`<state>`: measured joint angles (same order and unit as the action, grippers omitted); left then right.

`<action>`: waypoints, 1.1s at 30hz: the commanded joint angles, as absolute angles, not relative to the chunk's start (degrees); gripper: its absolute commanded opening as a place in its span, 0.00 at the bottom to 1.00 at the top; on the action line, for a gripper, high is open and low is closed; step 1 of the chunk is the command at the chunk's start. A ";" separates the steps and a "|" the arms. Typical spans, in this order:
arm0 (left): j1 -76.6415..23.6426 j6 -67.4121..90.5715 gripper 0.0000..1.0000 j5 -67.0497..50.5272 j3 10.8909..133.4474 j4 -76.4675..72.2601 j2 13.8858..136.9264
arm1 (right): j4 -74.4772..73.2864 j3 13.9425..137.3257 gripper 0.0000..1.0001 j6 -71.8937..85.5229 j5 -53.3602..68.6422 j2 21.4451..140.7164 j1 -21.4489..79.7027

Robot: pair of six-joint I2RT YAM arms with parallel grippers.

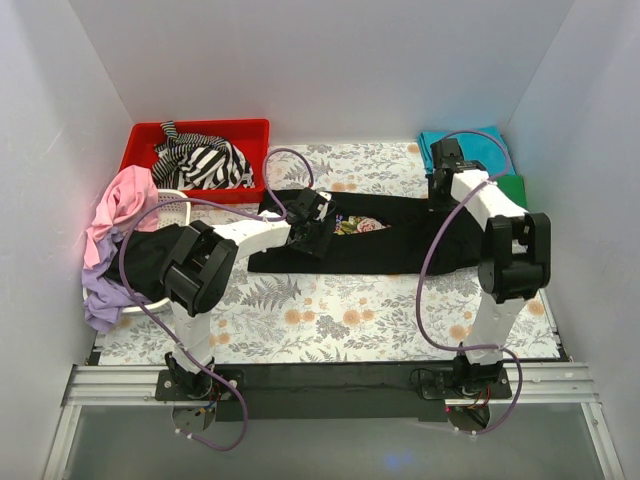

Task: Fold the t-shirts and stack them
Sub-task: Fold the tshirt

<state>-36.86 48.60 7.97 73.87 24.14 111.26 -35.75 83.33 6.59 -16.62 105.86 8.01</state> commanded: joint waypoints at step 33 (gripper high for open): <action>-35.68 50.19 0.78 8.26 73.21 29.71 112.23 | 2.11 21.89 0.72 39.02 -2.98 52.48 8.26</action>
